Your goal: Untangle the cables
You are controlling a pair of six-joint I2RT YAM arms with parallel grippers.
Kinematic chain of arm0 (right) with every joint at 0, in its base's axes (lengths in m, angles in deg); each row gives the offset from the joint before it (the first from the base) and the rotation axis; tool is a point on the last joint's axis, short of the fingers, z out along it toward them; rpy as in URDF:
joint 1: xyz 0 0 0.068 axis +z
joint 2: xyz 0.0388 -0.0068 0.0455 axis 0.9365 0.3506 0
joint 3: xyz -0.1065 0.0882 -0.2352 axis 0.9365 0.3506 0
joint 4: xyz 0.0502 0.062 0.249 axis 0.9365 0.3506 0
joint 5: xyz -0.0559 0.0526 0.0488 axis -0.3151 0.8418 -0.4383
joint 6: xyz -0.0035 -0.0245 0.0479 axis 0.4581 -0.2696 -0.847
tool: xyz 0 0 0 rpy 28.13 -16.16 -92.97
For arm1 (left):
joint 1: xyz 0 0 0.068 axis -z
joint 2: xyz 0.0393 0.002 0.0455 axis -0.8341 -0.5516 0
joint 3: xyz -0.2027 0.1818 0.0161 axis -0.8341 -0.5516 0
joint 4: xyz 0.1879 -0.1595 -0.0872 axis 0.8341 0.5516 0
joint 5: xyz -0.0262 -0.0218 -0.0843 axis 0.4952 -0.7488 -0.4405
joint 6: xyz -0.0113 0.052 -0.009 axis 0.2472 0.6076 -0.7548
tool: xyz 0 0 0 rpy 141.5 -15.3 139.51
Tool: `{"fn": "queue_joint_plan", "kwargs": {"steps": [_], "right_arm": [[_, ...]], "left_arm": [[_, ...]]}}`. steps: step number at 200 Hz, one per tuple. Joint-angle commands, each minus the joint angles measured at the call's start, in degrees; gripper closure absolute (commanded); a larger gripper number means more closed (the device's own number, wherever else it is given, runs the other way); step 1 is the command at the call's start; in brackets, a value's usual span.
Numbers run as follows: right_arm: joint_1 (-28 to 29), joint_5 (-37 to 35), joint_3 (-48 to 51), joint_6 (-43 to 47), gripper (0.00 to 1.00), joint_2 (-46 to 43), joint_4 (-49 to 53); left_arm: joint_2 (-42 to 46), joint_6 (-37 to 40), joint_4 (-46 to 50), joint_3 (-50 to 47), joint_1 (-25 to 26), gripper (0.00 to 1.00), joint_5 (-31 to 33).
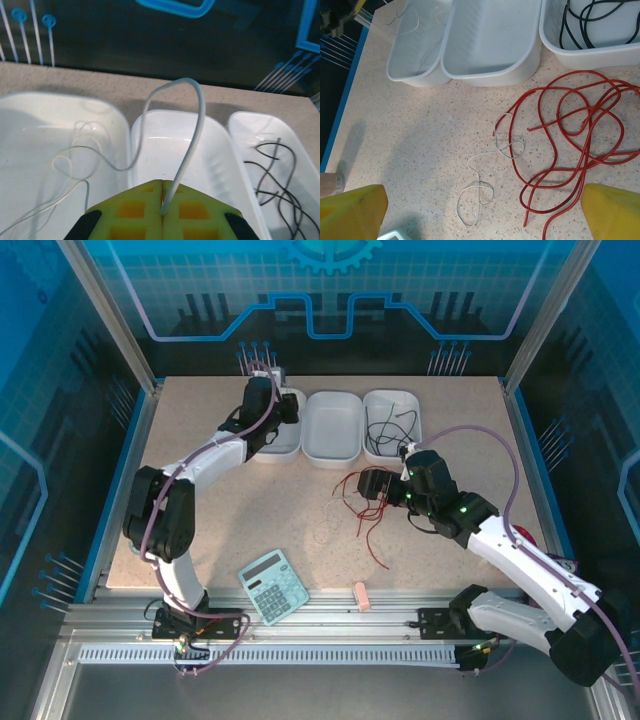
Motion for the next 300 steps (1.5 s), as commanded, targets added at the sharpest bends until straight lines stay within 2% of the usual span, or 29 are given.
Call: {"fn": "queue_joint_plan", "kwargs": {"steps": [1, 79, 100, 118, 165, 231, 271, 300], "right_arm": [[-0.7, -1.3, 0.5, 0.8, 0.0, 0.3, 1.2], [-0.8, -1.2, 0.9, 0.2, 0.0, 0.5, 1.0], [-0.8, -1.2, 1.2, -0.2, 0.0, 0.2, 0.7], [-0.8, -1.2, 1.2, -0.3, 0.0, 0.2, 0.7], [-0.8, -0.8, 1.0, -0.5, 0.0, 0.4, 1.0], [-0.7, -0.5, 1.2, -1.1, 0.0, -0.8, 1.5], [-0.5, -2.6, 0.1, -2.5, 0.0, -0.2, 5.5], [-0.3, -3.5, -0.9, -3.3, 0.0, 1.3, 7.9]], "left_arm": [[-2.0, -5.2, 1.0, 1.7, -1.0, 1.0, 2.3], [-12.6, -9.9, 3.7, 10.0, -3.5, 1.0, 2.3], [-15.5, -10.4, 4.8, 13.3, -3.7, 0.93, 2.3], [-17.9, -10.6, 6.0, 16.3, -3.8, 0.81, 1.4], [-19.8, -10.6, 7.9, 19.2, -4.0, 0.72, 0.3], [-10.4, -9.6, 6.1, 12.5, -4.0, 0.57, -1.3], [0.6, -9.1, 5.7, 3.9, -3.6, 0.45, -3.2], [10.7, -6.8, 6.4, -4.2, -1.2, 0.36, -2.2]]}}
